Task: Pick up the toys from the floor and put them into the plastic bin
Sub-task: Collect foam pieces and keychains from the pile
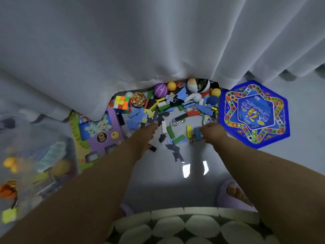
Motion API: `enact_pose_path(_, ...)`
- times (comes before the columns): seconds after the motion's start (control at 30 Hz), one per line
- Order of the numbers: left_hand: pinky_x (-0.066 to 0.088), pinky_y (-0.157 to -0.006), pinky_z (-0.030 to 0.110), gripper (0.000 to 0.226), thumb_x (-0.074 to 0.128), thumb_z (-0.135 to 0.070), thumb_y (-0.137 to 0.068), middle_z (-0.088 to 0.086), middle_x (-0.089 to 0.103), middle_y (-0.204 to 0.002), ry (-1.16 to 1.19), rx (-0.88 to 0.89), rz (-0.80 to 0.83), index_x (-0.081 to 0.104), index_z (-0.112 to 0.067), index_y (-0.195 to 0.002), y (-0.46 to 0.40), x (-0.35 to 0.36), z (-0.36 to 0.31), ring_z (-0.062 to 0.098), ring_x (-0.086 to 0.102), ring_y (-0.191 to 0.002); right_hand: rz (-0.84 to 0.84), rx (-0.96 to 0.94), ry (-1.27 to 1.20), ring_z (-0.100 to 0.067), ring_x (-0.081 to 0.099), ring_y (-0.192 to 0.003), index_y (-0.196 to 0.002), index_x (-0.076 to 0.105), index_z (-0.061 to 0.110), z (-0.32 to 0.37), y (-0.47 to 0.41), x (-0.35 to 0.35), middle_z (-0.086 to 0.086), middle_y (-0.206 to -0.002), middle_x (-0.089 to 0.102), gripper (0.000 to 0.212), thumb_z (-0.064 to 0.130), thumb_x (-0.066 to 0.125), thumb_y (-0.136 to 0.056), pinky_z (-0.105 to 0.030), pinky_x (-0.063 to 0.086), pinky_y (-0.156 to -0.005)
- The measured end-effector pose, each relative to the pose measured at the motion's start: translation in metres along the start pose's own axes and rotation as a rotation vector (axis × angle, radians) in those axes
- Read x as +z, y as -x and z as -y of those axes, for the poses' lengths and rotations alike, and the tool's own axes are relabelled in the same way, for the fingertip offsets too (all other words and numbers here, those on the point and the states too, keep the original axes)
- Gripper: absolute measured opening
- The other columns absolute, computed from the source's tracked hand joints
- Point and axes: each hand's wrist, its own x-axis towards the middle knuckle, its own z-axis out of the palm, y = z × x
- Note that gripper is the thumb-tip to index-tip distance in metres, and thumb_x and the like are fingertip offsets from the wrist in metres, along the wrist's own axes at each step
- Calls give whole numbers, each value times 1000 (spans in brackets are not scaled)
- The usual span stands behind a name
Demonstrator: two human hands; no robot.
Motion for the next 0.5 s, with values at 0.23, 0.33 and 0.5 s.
enact_pose_path(0.23, 4, -118, 41, 80, 41, -57, -92, 9, -7, -160, -1206, 77, 76, 3, -22, -153, -43, 6, 46, 27, -4, -148, -63, -310, 407, -30, 50, -117, -129, 54, 12, -19, -14, 13, -13, -128, 55, 47, 21, 64, -84, -34, 42, -93)
enact_pose_path(0.33, -1, -118, 46, 86, 38, -64, -89, 9, -11, -160, -1280, 69, 115, -5, -23, -153, -50, 16, 57, 26, -6, -148, -58, -438, 586, -28, 44, -126, -139, 44, 17, -20, -24, 21, -8, -138, 48, 58, 23, 63, -84, -39, 39, -102)
enact_pose_path(0.5, -4, -118, 49, 88, 34, -68, -88, 7, -7, -160, -1275, -4, 125, -9, -25, -152, -60, 18, 50, 24, -2, -148, -37, -581, 681, -30, 42, -125, -141, 41, 16, -4, -40, 39, -7, -141, 45, 55, 12, 53, -87, -35, 35, -100)
